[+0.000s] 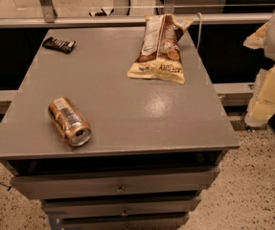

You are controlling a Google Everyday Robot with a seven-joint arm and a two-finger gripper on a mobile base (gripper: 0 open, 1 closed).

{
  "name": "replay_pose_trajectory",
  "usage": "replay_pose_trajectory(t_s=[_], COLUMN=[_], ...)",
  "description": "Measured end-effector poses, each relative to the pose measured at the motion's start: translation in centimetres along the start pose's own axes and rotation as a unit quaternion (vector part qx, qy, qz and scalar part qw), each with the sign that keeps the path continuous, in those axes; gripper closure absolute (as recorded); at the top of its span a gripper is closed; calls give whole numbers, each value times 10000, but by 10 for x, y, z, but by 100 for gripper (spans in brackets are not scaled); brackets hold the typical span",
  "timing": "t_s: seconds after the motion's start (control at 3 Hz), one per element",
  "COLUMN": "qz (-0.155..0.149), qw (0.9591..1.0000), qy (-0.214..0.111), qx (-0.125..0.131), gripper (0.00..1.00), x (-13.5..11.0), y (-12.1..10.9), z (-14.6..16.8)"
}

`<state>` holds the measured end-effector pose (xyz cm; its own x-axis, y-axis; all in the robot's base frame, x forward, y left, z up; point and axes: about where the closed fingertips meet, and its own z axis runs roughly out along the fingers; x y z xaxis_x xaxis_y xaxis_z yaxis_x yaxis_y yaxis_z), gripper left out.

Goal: Move brown chip bag near orange can

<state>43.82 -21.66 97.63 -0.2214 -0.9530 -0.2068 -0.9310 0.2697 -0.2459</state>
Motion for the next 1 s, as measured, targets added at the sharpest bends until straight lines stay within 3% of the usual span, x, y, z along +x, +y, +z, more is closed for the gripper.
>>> replay_pose_trajectory(t_s=[0.33,0.67,1.0], qz=[0,-31,175], qw=[10000,9990,9907], qy=[-1,-356,-1146], qx=[1,262,706], gripper=[0,0,0], x=[0,-12,-39], y=[0,-24,-86], z=[0,9,31])
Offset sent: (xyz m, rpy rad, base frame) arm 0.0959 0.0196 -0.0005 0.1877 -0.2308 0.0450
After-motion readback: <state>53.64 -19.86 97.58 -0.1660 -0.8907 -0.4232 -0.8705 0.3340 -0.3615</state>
